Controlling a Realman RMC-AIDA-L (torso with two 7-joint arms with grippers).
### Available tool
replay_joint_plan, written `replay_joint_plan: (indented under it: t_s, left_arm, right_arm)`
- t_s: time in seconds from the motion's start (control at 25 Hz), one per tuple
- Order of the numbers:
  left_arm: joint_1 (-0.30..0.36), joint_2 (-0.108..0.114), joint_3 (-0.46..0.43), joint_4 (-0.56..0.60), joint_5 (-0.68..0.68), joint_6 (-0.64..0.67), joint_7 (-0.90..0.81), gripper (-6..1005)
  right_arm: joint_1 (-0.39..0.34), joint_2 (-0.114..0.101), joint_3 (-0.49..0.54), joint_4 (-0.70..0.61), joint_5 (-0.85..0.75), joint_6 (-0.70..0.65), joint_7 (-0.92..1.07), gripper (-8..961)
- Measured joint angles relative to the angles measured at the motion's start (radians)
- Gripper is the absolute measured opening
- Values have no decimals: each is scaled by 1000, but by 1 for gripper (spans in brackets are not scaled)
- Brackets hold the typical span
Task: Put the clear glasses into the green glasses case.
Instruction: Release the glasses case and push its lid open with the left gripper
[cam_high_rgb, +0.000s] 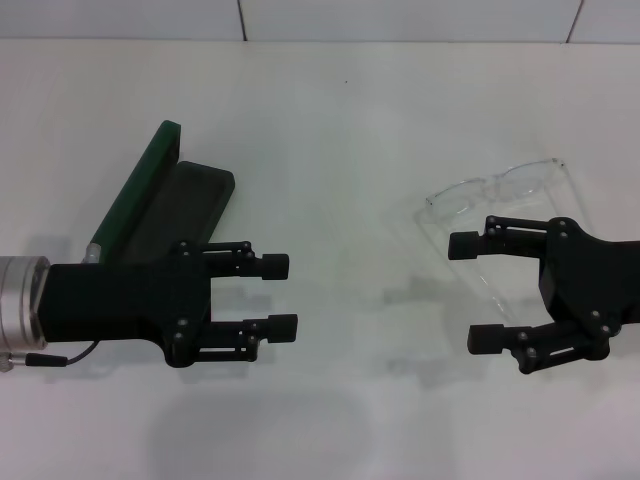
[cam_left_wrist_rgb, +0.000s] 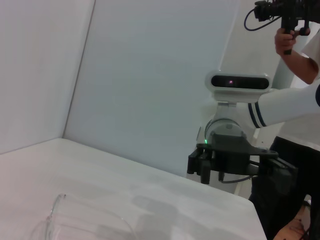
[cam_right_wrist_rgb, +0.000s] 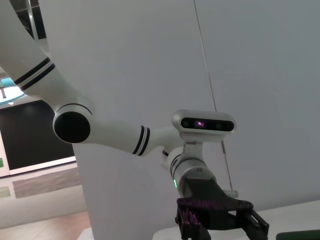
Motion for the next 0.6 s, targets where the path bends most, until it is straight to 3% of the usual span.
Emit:
replay_joint_plan:
  t_s: [0.6]
  left_arm:
    - [-2, 2, -5, 3, 7, -2, -1, 692]
  right_arm:
    - [1, 0, 8, -15, -11, 9, -7, 886]
